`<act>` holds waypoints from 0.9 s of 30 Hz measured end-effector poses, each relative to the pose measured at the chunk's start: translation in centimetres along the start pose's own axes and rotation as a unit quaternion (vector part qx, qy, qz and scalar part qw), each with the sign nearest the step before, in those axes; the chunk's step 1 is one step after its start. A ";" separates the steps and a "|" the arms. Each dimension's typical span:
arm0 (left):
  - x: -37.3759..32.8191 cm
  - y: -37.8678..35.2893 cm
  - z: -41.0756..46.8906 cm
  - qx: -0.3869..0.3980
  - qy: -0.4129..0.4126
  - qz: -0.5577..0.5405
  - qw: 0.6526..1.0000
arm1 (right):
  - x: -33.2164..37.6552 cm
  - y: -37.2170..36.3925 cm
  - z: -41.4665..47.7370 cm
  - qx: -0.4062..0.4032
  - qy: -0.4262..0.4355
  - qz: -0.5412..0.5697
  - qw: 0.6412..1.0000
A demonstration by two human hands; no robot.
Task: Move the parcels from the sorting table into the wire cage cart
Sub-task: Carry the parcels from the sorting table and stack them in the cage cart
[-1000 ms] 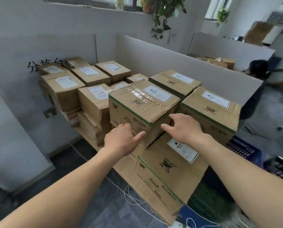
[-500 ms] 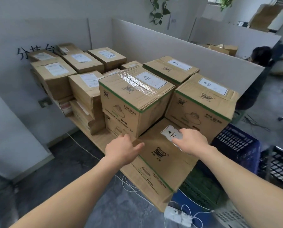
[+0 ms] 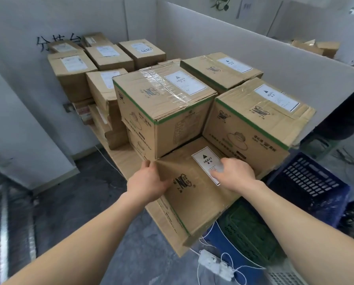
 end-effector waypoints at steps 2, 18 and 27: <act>-0.1 -0.2 -0.2 -0.009 0.005 -0.005 1.000 | -0.1 0.1 0.2 -0.012 0.011 -0.005 1.000; 4.7 -1.5 -3.7 -0.051 0.066 -0.144 0.986 | 2.6 -2.3 -1.6 -0.026 0.073 0.016 0.997; 8.8 -4.1 -7.5 -0.052 0.106 -0.277 0.954 | 6.3 -4.9 -2.6 0.030 0.092 0.085 0.992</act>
Point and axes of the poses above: each hand's wrist, its own z-axis towards the middle knuckle, its own y-axis out of the back of the hand, x = y × z, the point moved 9 cm from there along z, towards the middle knuckle, and after that the axes turned 14 degrees about x, right-handed, at the moved point
